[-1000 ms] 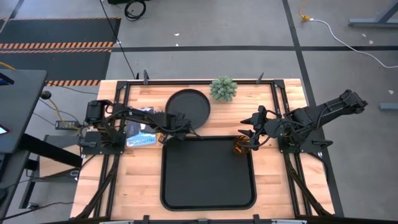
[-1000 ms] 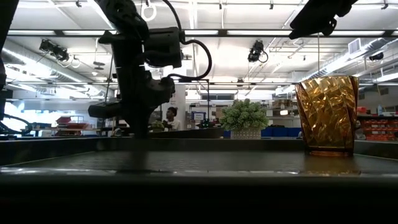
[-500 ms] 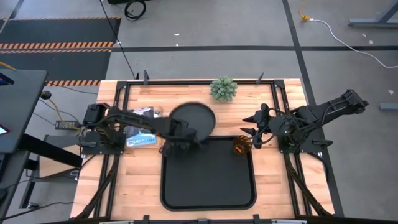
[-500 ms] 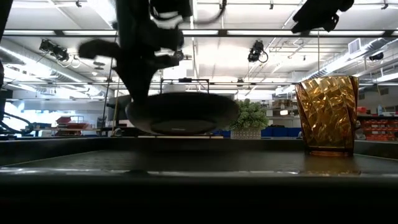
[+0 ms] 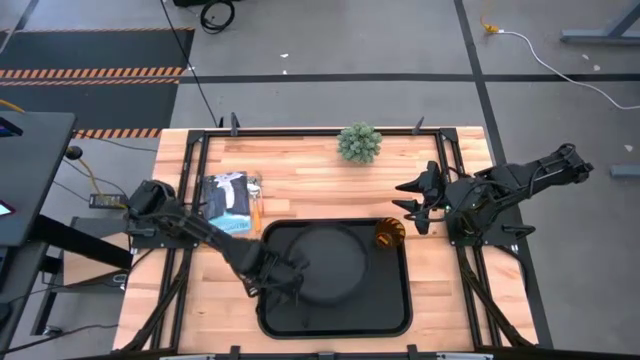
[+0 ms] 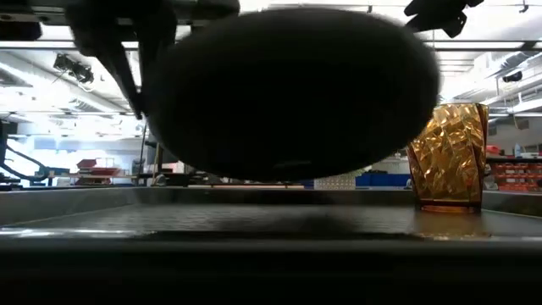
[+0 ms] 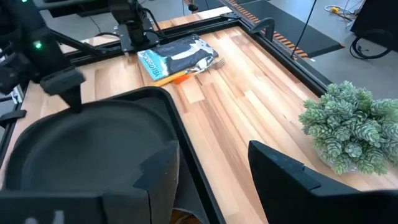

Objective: Pick and place plate/cup/fork/spoon on tray
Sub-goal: Put the black plate on the black serving tray to the bottom left of the orange glass

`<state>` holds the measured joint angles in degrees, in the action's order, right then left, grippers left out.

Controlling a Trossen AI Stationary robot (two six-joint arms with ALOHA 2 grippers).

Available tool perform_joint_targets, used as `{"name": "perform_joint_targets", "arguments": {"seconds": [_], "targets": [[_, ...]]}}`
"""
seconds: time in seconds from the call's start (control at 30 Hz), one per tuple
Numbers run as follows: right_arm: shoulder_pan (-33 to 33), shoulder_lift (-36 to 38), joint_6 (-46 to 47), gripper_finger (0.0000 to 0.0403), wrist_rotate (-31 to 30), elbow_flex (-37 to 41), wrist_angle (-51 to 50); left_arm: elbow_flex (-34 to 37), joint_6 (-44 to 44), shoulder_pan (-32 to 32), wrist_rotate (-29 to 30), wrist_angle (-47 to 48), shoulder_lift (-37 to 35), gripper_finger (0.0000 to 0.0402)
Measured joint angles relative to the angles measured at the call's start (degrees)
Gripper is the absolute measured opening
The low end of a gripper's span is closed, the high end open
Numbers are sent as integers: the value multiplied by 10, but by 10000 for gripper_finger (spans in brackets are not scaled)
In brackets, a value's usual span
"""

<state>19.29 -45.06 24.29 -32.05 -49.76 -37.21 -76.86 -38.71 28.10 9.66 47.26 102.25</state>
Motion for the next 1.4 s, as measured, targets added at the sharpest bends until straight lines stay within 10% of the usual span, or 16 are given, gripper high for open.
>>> {"name": "perform_joint_targets", "arguments": {"seconds": [1.4], "targets": [[0, 0, 11, 198, 4, 0, 16, -1, -302, -16, 45, -201, 85, 11]]}}
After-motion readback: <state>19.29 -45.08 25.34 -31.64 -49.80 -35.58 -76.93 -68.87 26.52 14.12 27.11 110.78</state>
